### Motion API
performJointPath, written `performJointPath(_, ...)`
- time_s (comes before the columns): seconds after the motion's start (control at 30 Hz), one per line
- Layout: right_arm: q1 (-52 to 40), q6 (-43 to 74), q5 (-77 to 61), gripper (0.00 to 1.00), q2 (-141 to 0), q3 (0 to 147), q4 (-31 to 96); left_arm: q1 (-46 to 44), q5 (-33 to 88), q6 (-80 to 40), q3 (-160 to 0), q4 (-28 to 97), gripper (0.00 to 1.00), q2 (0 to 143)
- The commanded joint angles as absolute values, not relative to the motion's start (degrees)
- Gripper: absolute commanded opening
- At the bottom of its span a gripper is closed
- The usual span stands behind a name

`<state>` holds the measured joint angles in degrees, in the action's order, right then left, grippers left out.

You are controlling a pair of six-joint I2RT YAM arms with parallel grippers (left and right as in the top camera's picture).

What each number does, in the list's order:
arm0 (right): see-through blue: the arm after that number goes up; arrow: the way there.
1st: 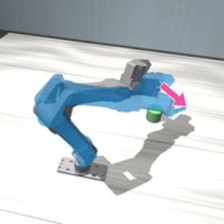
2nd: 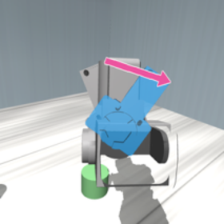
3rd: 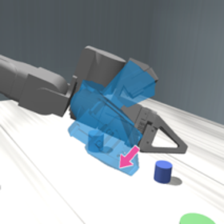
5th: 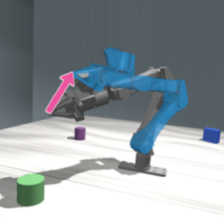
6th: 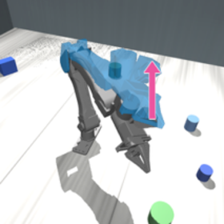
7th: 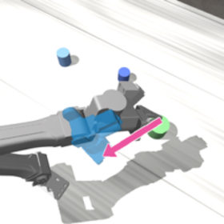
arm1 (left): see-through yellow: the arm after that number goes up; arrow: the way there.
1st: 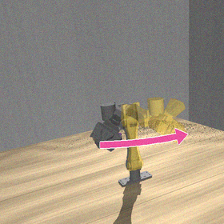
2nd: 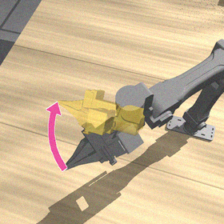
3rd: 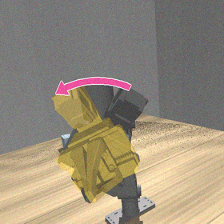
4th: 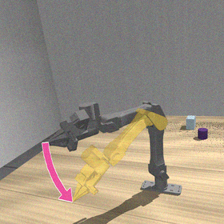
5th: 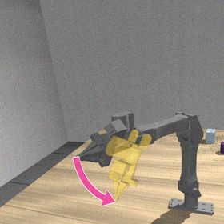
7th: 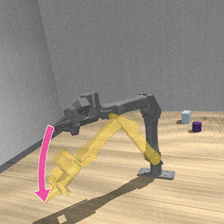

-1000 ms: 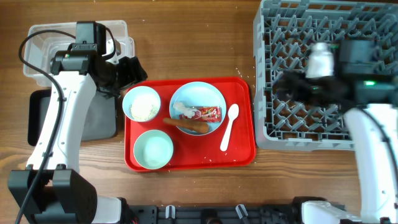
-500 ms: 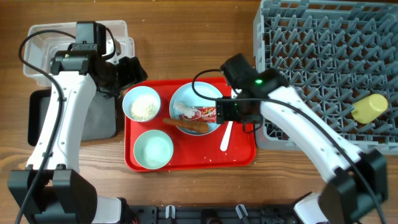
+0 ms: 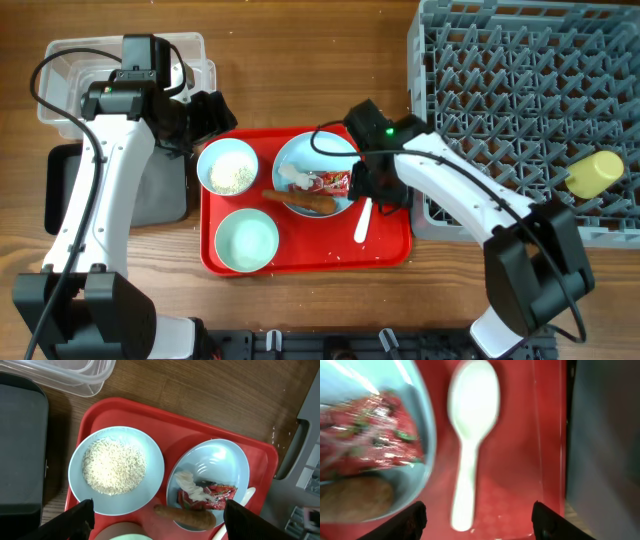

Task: Sort waste into correct bins and load items into the dishwasher rack
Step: 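Grasp the white spoon on the red tray with the right gripper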

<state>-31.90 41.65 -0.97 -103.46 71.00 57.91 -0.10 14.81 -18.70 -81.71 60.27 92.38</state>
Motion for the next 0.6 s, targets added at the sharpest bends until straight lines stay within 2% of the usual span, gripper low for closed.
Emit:
performJointPath(0.0,-32.03,43.66,0.01,0.68,-104.49,66.76,53.54,0.01,14.44,-17.98,-82.08,60.31,0.83,91.29)
performJointPath(0.13,-32.03,43.66,0.49,0.66,-104.53,63.64,48.66,0.01,14.46,-18.0,-82.08,60.34,0.82,91.29)
performJointPath(0.37,-32.03,43.62,4.34,0.57,-104.79,61.95,45.8,0.01,14.46,-18.0,-82.08,60.34,0.82,91.29)
performJointPath(0.47,-32.03,43.46,4.78,0.49,-104.79,61.73,45.95,0.01,14.46,-18.0,-82.08,60.34,0.82,91.29)
performJointPath(0.57,-32.03,43.48,4.73,0.47,-104.81,60.45,45.6,0.01,14.48,-18.0,-82.08,60.34,0.82,91.29)
